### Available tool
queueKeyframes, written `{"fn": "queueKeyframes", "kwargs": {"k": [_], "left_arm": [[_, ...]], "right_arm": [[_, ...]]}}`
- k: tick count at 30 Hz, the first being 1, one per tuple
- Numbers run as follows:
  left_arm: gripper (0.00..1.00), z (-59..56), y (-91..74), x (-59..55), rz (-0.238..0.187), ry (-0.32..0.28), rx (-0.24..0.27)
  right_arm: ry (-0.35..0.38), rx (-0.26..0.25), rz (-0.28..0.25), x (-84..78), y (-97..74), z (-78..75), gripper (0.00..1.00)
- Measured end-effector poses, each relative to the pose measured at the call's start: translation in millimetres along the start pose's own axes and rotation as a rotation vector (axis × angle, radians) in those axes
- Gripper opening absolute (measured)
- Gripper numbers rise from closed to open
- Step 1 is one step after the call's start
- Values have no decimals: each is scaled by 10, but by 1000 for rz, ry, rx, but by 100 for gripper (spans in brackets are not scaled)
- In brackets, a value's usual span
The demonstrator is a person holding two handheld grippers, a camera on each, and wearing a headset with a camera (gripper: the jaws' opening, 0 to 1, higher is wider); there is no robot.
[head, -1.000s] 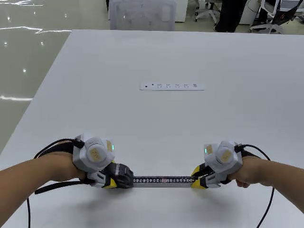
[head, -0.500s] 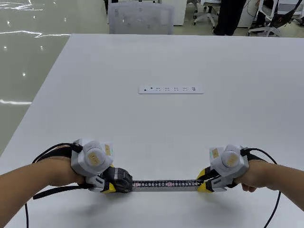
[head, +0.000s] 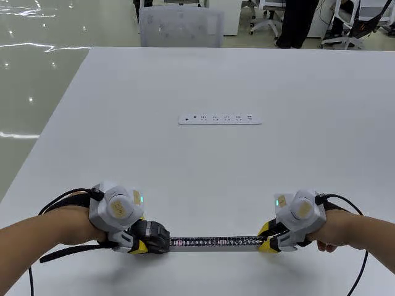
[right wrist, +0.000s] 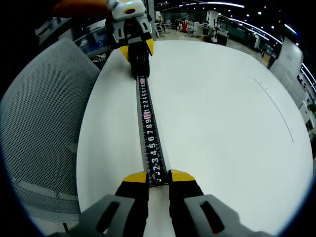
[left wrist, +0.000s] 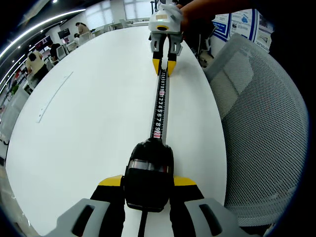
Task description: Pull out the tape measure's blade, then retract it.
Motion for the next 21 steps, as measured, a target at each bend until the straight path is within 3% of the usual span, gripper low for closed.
{"fn": "queueKeyframes", "kwargs": {"k": [21], "left_arm": [[32,-14,14,3,6,2,-9]], "right_arm": [[11,-8,20,-207,-129,-39,13]]}}
Point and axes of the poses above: the centre of the closed fingertips' face, and the gripper's own axes: y roughly forward along the fingers, z roughly to its left, x roughly out of its top, the point moved 3 cm from there along -y, roughly backward along the fingers, and after that the axes turned 3 degrees about -x, right-handed, at the moved point
